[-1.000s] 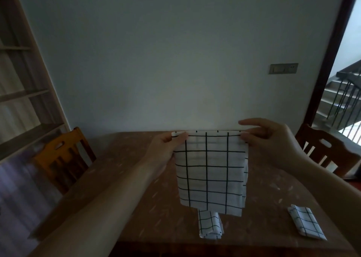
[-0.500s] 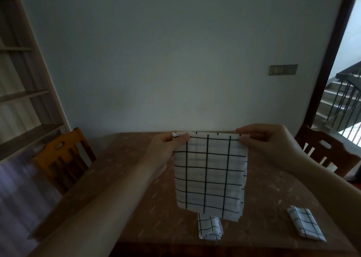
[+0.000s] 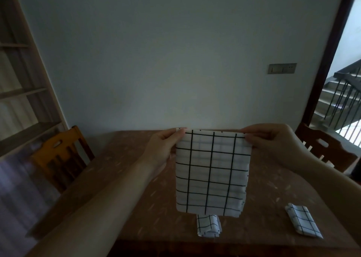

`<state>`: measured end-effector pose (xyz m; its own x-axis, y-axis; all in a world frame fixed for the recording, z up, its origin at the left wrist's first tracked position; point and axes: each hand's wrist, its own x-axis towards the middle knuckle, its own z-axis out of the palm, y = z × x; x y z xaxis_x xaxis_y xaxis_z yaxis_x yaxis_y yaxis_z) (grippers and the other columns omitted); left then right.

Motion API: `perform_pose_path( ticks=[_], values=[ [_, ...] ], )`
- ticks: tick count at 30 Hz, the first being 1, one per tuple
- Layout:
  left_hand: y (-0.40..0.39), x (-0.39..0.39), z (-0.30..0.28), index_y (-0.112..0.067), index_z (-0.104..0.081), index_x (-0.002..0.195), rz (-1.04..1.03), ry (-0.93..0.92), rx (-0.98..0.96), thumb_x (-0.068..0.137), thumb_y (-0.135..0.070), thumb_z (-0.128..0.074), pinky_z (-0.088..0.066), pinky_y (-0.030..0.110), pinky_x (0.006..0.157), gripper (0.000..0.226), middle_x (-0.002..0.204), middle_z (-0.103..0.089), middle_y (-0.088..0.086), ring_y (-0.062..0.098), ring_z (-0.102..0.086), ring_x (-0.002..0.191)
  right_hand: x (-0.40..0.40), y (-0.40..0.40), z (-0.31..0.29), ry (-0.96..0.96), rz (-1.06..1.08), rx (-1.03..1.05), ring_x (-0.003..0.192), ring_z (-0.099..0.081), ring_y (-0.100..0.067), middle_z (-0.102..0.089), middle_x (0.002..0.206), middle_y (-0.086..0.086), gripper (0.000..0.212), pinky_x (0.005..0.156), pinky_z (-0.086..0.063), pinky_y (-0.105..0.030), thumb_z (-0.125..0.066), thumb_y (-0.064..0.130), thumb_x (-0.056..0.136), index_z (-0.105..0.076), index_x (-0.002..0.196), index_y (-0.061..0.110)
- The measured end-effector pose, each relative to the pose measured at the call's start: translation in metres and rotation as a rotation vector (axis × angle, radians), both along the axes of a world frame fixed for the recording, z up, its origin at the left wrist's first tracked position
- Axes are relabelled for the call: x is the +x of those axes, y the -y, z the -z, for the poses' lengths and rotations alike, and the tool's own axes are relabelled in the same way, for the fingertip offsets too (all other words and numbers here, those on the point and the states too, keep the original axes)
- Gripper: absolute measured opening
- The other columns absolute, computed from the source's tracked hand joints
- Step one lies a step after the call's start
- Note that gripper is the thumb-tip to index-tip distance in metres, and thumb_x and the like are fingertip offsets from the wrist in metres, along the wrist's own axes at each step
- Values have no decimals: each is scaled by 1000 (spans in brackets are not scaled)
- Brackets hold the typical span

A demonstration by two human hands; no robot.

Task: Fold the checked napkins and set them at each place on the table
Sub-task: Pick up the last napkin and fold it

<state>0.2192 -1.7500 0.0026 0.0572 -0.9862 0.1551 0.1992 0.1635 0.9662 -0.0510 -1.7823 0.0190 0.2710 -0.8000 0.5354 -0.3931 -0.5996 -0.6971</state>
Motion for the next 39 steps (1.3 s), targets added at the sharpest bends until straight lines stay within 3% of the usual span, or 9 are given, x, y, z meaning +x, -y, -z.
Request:
perform_pose_path(
  ticks=[7, 11, 18, 22, 26, 29, 33, 37, 39],
  values=[
    [3, -12, -1, -20, -80, 84, -4, 118, -52, 91, -20, -63, -56, 29, 73, 19, 92, -77, 5, 17, -72, 88, 28, -9, -3, -393, 43, -74, 80, -62, 8, -66, 88, 21, 18, 74, -49, -13, -61, 47, 84, -64, 100, 39],
    [2, -21, -6, -11, -78, 92, 75, 166, -42, 92, -19, -63, -55, 26, 69, 17, 93, -76, 6, 17, -71, 87, 61, -9, -3, -557, 14, -246, 52, -51, -4, -56, 60, 10, 36, 51, -42, -25, -39, 54, 92, -61, 79, 28],
    [-8, -15, -5, -9, -74, 80, -20, 377, -181, 96, -26, -59, -58, 33, 67, 27, 79, -74, 6, 18, -70, 72, 68, 0, -20, -361, -84, -244, 45, -35, -9, -32, 48, 7, 47, 47, -29, -18, -48, 30, 98, -37, 54, 18],
    [-11, -9, 5, -5, -66, 70, -173, 480, -334, 98, -25, -55, -49, 31, 56, 36, 65, -63, 12, 12, -58, 60, 65, 8, -34, -314, -45, -211, 44, -33, -8, -30, 48, 8, 49, 45, -29, -17, -49, 30, 99, -36, 54, 15],
    [-12, 1, 21, -3, -63, 70, -251, 590, -356, 93, -43, -56, -45, 37, 52, 47, 67, -61, 20, 32, -56, 58, 58, 14, -45, -306, 11, -212, 43, -31, -8, -32, 49, 4, 50, 43, -29, -17, -48, 33, 99, -39, 56, 9],
    [-15, 11, 25, -16, -65, 62, -287, 610, -350, 91, -38, -61, -43, 28, 50, 37, 60, -61, 11, 20, -54, 51, 50, 16, -49, -351, 32, -244, 41, -31, -8, -29, 46, 7, 51, 43, -29, -16, -48, 35, 98, -34, 53, 17],
    [-15, 20, 20, -21, -68, 67, -128, 640, -341, 81, -51, -64, -39, 38, 43, 34, 57, -57, 18, 34, -50, 46, 46, 14, -51, -374, 20, -267, 41, -31, -9, -29, 45, 7, 50, 45, -31, -17, -49, 35, 97, -34, 52, 18],
    [-21, 25, 12, -37, -72, 70, 109, 686, -270, 86, -34, -69, -25, 29, 44, 17, 48, -48, 1, 20, -37, 42, 34, 15, -53, -552, 44, -356, 37, -30, -11, -32, 41, 6, 52, 44, -30, -21, -45, 49, 92, -39, 53, 16],
    [-22, 25, 9, -34, -71, 72, 126, 655, -221, 86, -26, -69, -38, 19, 46, 16, 51, -60, -11, 9, -54, 44, 29, 14, -52, -628, 43, -376, 37, -30, -11, -31, 40, 6, 51, 44, -31, -24, -43, 56, 88, -37, 52, 19]
  ],
)
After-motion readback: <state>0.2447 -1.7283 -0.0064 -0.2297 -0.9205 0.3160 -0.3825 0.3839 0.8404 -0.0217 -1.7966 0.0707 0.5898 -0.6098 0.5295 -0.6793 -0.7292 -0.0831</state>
